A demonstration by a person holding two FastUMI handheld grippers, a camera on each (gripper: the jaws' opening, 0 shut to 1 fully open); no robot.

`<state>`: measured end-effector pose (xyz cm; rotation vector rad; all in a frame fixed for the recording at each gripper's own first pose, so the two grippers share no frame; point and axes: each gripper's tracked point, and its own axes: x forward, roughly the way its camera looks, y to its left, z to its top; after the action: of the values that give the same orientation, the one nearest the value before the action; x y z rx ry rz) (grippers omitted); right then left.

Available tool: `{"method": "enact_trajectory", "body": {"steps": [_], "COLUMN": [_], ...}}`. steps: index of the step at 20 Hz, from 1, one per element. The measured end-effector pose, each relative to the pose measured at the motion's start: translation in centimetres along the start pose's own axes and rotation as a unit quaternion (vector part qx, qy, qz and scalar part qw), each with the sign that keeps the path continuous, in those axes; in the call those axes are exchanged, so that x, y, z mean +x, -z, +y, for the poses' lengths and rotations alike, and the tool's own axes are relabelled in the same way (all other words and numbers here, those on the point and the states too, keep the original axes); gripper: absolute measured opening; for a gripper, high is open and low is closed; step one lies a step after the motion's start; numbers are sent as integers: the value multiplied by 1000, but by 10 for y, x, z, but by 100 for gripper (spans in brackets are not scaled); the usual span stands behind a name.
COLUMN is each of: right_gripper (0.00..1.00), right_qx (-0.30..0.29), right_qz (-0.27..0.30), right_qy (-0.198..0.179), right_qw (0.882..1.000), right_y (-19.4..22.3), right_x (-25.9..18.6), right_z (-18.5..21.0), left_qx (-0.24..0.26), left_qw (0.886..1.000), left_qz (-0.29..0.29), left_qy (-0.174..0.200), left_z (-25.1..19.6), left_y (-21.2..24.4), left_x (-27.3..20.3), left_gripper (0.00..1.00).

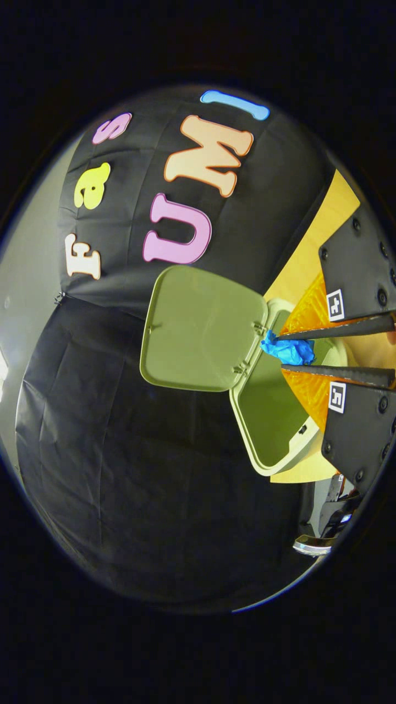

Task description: Press the lid of the desktop garbage bin to open it, pick up the crumpled paper on the desktop and throw it into the bin, then pick up the pop can on the desktop and drop it into the bin, and finally close the garbage bin lid.

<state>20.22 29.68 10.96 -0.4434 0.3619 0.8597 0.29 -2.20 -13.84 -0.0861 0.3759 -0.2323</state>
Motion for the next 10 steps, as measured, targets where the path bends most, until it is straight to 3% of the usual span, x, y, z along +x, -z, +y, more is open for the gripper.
{"method": "enact_trajectory", "body": {"steps": [6,9,10], "right_gripper": [36,79,78], "right_qx": [-2,0,1], "right_qz": [25,20,17], "right_qy": [-34,-26,-22], "right_qw": [999,999,1000], "right_y": [11,9,8], "right_x": [25,26,26], "right_z": [16,12,9], "left_qx": [-2,-1,0], "left_qw": [1000,1000,1000], "left_qz": [3,3,3], "left_qy": [5,4,5], "left_z": [0,0,0], "left_y": [1,1,1], "left_x": [-4,-4,-4], "left_gripper": [91,91,91]}}
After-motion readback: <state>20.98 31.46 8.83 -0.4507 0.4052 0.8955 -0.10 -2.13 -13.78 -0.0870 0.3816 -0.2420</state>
